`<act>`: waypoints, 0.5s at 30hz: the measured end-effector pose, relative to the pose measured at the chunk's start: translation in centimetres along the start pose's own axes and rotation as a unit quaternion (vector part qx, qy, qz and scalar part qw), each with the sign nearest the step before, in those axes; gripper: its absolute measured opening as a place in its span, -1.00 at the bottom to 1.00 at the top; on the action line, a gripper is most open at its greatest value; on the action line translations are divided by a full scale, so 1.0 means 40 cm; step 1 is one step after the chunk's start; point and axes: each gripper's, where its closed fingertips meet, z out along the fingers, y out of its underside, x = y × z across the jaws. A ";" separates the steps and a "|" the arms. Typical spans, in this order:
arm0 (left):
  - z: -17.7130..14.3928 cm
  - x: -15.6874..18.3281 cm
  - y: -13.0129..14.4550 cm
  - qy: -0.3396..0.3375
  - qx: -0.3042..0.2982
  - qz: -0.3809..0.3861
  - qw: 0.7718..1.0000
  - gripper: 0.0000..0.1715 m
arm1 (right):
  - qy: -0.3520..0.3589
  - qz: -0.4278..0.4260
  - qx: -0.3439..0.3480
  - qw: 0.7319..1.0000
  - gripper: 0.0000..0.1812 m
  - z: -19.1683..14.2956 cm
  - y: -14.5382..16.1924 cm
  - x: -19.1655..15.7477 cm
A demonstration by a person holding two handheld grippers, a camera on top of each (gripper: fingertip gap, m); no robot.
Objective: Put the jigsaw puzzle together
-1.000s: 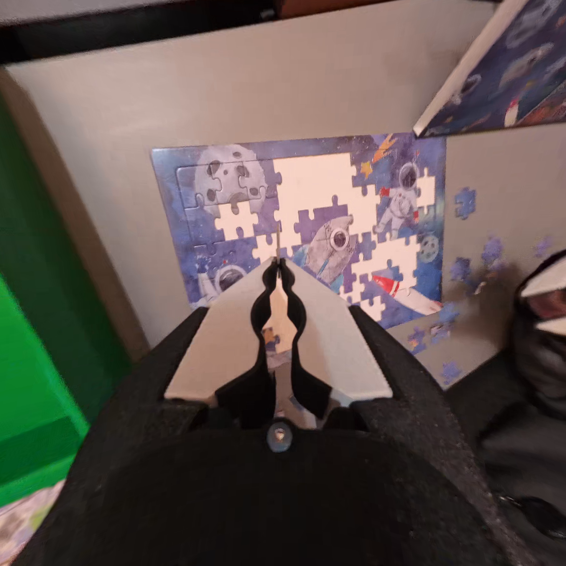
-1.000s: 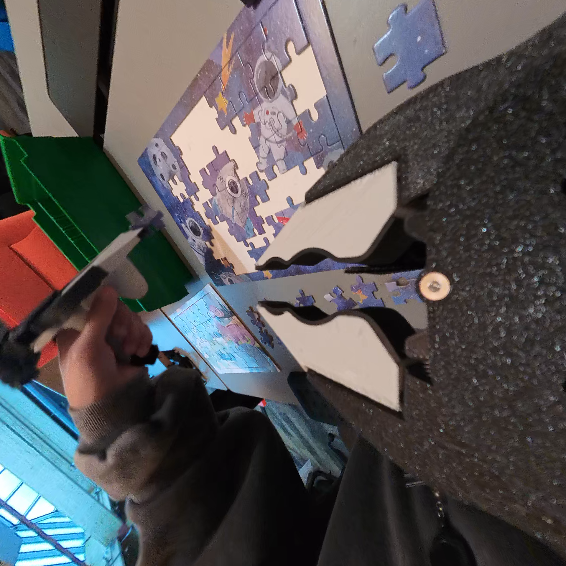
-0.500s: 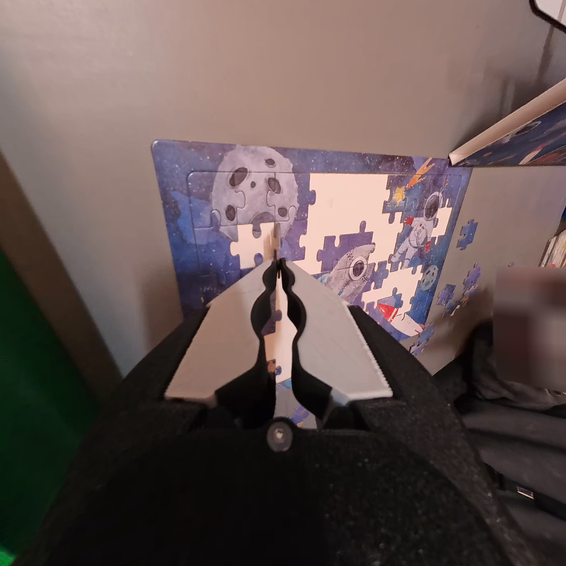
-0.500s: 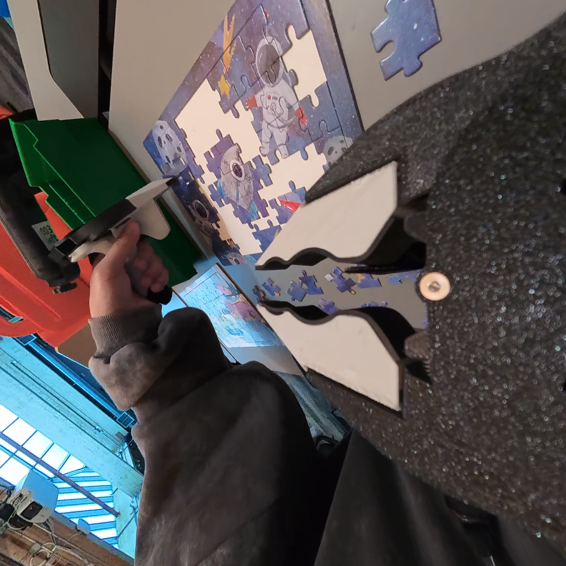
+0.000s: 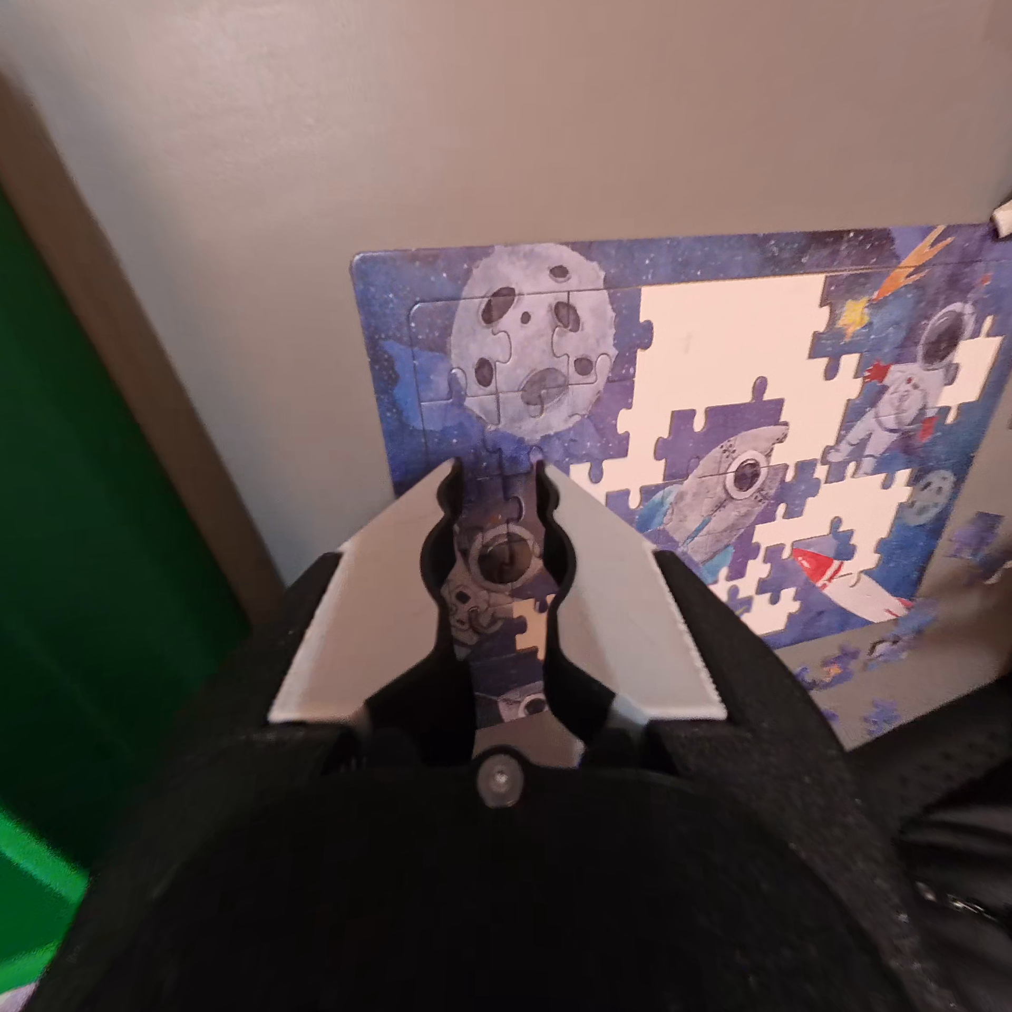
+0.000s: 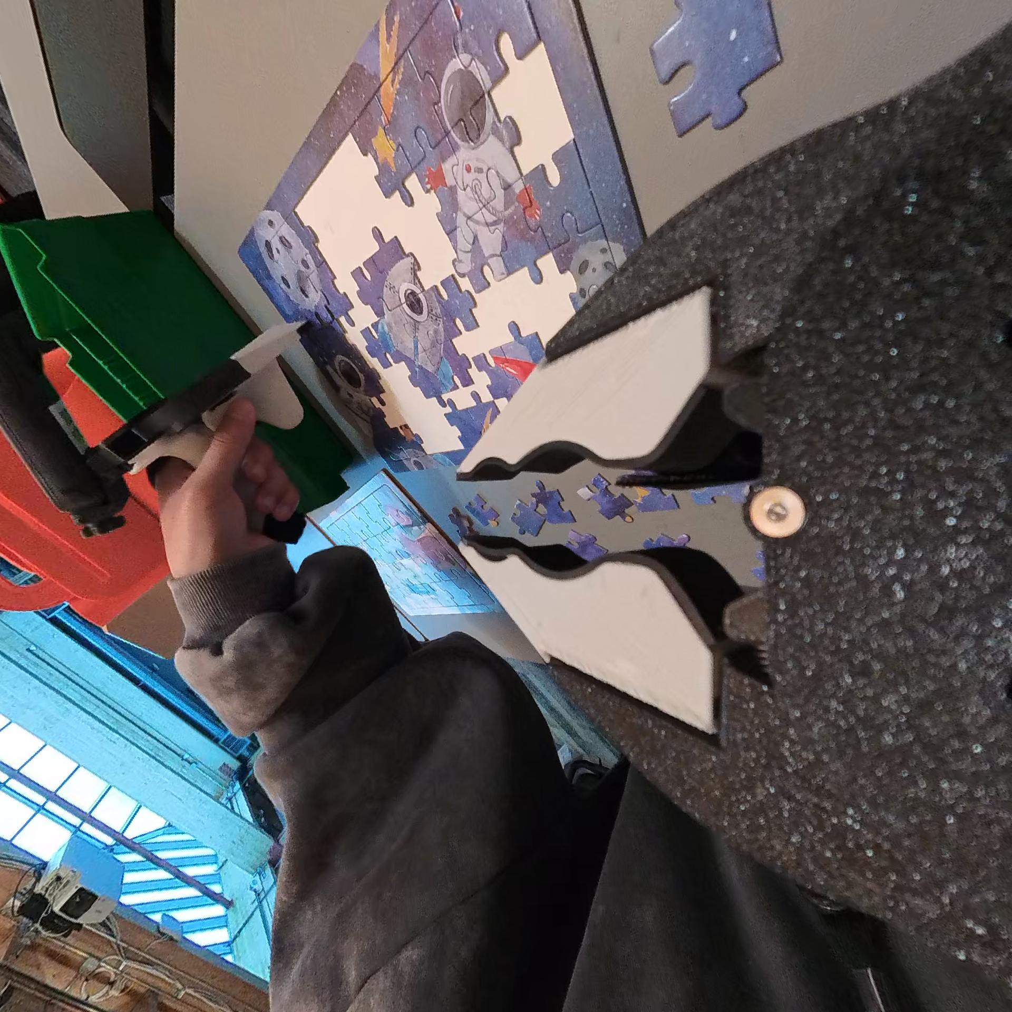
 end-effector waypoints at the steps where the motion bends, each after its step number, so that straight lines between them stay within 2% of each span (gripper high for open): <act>1: -0.005 -0.004 0.000 -0.013 0.001 0.008 1.000 -0.69 | -0.001 0.001 0.000 1.000 -0.78 -0.001 0.001 0.002; 5: -0.027 0.005 -0.029 -0.043 0.034 0.058 0.997 -0.76 | 0.000 0.002 -0.002 1.000 -0.78 0.002 0.004 0.003; 8: -0.008 0.023 -0.030 -0.050 0.032 0.080 0.995 -0.78 | 0.000 0.002 -0.005 1.000 -0.78 0.003 0.006 0.003; 12: 0.027 0.029 -0.018 -0.046 0.021 0.077 0.996 -1.00 | 0.000 0.004 -0.011 1.000 -0.78 0.006 0.012 0.004; 15: 0.034 0.030 -0.019 -0.041 0.031 0.066 0.997 -1.00 | 0.001 0.004 -0.015 1.000 -0.78 0.010 0.016 0.005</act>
